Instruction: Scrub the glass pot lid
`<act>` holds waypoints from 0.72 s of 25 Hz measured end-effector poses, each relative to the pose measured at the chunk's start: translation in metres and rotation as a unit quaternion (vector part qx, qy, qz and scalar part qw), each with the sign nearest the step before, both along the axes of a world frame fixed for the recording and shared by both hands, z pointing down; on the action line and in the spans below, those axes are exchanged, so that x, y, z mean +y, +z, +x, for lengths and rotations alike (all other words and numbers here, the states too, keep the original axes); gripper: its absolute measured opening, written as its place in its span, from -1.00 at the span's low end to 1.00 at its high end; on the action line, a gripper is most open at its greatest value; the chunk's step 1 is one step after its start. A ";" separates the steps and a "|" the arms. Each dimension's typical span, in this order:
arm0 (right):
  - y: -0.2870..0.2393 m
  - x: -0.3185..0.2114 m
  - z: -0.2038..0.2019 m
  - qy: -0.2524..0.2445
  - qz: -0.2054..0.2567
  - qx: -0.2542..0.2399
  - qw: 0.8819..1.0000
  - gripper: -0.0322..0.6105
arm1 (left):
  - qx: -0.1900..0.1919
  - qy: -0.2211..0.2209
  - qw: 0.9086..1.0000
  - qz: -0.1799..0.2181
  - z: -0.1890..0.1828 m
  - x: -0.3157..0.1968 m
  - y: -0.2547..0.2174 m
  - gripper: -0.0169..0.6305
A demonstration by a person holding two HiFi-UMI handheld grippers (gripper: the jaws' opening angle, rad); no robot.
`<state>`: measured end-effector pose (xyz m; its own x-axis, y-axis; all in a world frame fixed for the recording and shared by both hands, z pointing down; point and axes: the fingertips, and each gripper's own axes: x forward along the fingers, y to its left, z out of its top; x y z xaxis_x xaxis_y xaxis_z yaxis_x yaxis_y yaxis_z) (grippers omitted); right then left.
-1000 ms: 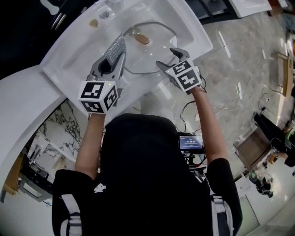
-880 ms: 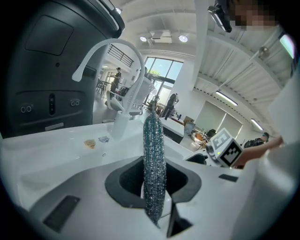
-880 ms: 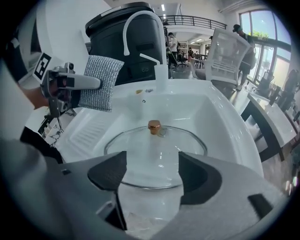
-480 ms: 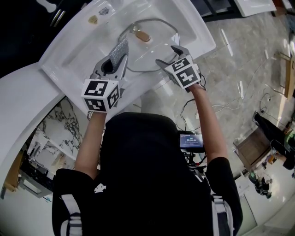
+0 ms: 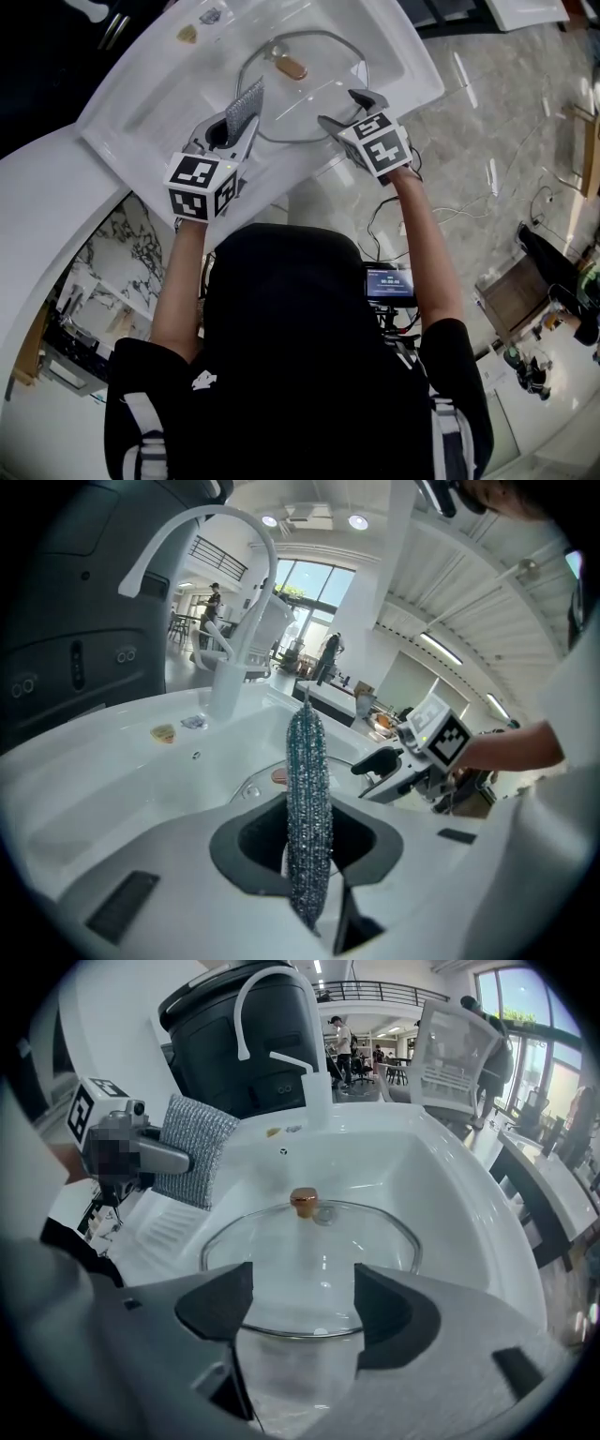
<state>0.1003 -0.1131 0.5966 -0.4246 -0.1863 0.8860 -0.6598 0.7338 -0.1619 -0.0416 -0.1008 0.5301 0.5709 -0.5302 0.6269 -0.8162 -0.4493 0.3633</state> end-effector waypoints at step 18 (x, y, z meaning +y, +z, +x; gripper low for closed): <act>0.001 0.001 -0.003 -0.001 -0.009 0.010 1.000 0.12 | -0.229 0.309 0.920 0.074 0.023 0.004 0.048 -0.72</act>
